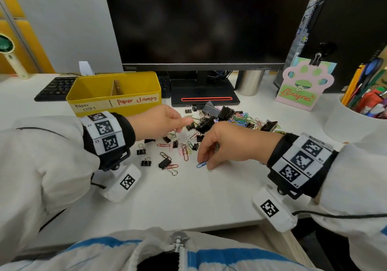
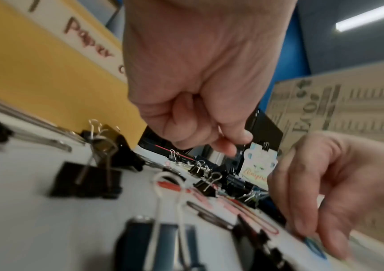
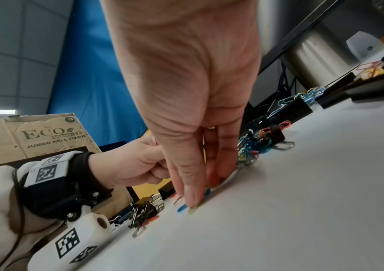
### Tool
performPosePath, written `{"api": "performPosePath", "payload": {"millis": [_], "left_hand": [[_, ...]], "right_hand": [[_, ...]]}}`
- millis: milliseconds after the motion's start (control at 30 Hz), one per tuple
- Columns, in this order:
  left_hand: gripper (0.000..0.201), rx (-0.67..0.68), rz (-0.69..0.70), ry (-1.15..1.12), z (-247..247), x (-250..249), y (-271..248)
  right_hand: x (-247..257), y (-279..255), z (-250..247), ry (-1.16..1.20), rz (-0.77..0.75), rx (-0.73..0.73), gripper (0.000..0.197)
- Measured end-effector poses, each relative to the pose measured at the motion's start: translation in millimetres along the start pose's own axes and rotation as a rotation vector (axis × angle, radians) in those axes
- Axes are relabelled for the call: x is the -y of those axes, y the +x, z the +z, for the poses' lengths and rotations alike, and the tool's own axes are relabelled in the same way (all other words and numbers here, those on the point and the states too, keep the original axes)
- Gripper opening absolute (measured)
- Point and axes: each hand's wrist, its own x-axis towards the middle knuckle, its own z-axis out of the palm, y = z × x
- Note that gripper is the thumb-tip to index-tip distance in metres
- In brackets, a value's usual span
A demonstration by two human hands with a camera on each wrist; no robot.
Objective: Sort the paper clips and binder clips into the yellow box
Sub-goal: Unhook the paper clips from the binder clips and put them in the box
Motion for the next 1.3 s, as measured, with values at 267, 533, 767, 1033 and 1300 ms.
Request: {"api": "performPosePath", "payload": {"millis": [267, 533, 767, 1033, 1300], "left_hand": [[0.023, 0.102, 0.166, 0.39, -5, 5, 0], [0.022, -0.129, 0.019, 0.251, -17, 9, -2], [0.025, -0.176, -0.133, 0.526, -33, 28, -16], [0.037, 0.125, -0.418, -0.537, -27, -1, -27], [0.051, 0.316, -0.56, -0.77, -13, -2, -32]], "right_hand": [[2, 2, 8, -0.106, 0.029, -0.018, 0.01], [-2, -2, 7, -0.023, 0.092, -0.061, 0.023], [8, -5, 10, -0.18, 0.071, 0.031, 0.01], [21, 1, 11, -0.307, 0.059, 0.015, 0.019], [41, 11, -7, 0.123, -0.092, -0.332, 0.012]]}}
